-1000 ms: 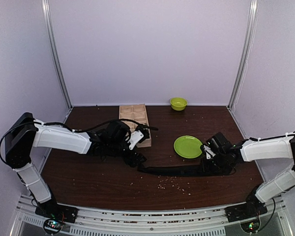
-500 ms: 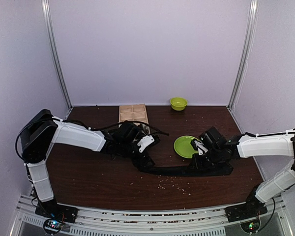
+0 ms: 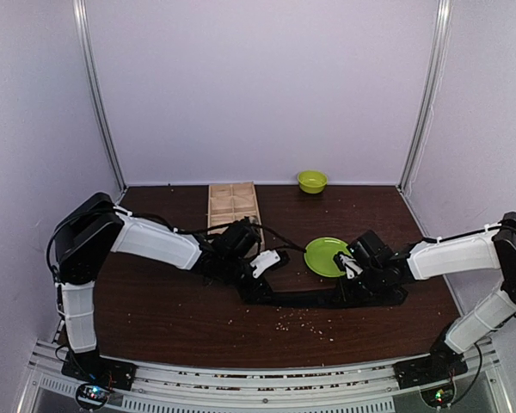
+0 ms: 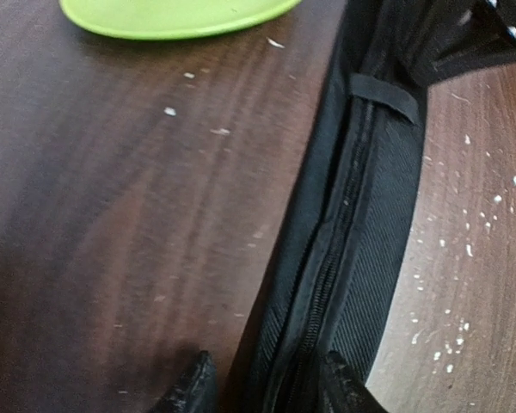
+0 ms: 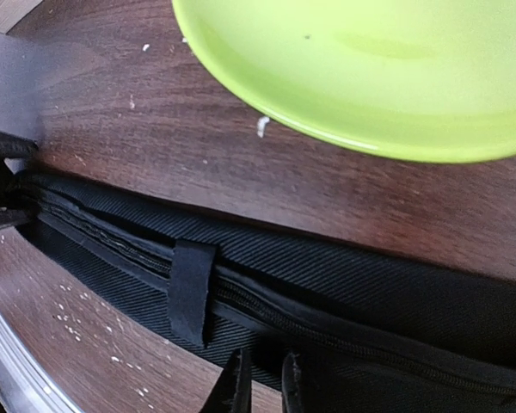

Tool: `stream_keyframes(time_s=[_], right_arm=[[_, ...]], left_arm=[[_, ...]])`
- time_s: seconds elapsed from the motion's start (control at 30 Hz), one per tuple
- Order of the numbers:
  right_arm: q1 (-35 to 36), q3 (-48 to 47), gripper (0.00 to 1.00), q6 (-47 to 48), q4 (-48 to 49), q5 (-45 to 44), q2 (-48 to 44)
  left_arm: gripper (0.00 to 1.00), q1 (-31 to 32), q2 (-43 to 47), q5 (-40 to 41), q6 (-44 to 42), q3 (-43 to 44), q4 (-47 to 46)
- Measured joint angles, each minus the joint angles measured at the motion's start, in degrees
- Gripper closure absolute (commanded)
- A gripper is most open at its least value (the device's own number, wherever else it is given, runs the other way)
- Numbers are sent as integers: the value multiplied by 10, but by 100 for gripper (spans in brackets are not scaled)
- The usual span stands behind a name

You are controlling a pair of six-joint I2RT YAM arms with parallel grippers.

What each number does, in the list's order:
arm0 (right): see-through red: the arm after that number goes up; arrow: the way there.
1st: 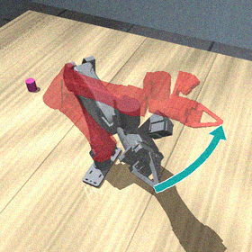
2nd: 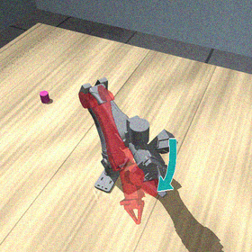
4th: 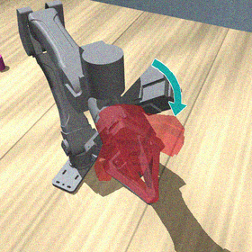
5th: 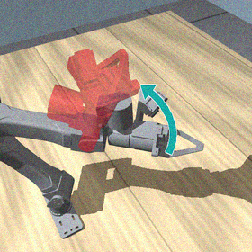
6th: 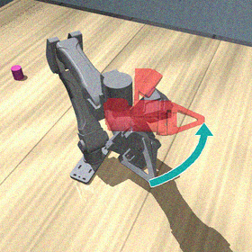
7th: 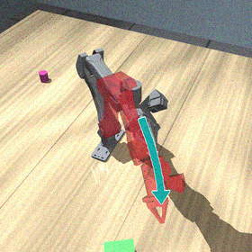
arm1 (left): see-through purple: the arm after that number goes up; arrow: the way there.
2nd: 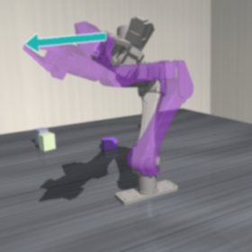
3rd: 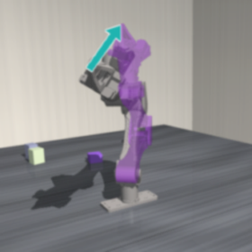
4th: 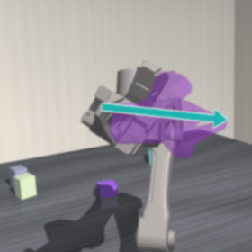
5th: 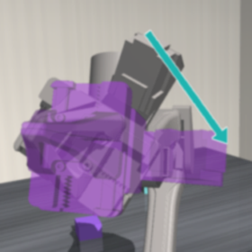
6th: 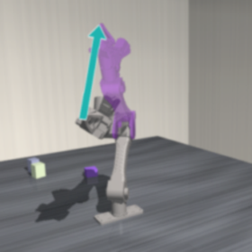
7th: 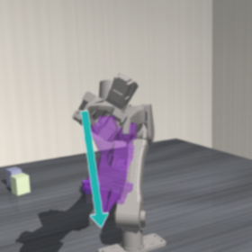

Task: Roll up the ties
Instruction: Adjust the tie at the center of the board.

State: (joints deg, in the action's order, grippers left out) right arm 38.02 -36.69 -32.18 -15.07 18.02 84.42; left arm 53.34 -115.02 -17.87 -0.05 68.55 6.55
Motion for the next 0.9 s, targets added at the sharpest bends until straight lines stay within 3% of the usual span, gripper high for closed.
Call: stream_keyframes(time_s=[0.27, 0.33, 0.43, 0.53, 0.57, 0.77, 0.9], right_arm=[[-28, 39, 83, 36, -23, -6, -53], [-31, 42, 79, 42, -33, -5, -62], [-31, 49, 69, 49, -57, 0, -87], [-31, 50, 58, 53, -77, 14, -131], [-31, 49, 56, 52, -80, 17, -146], [-31, -7, 46, 64, -94, 38, -214], [-30, -50, 50, 71, -78, 60, -230]], left_arm=[[58, 27, -3, -38, 24, -8, -10], [49, 31, -3, -40, 30, -14, -21], [27, 31, 9, -33, 35, -33, -38], [14, 29, 50, -16, 37, -71, -46], [5, 29, 69, -10, 36, -86, -53], [2, 29, 218, 41, 36, -187, -129], [2, 29, 299, 123, 61, -262, -219]])
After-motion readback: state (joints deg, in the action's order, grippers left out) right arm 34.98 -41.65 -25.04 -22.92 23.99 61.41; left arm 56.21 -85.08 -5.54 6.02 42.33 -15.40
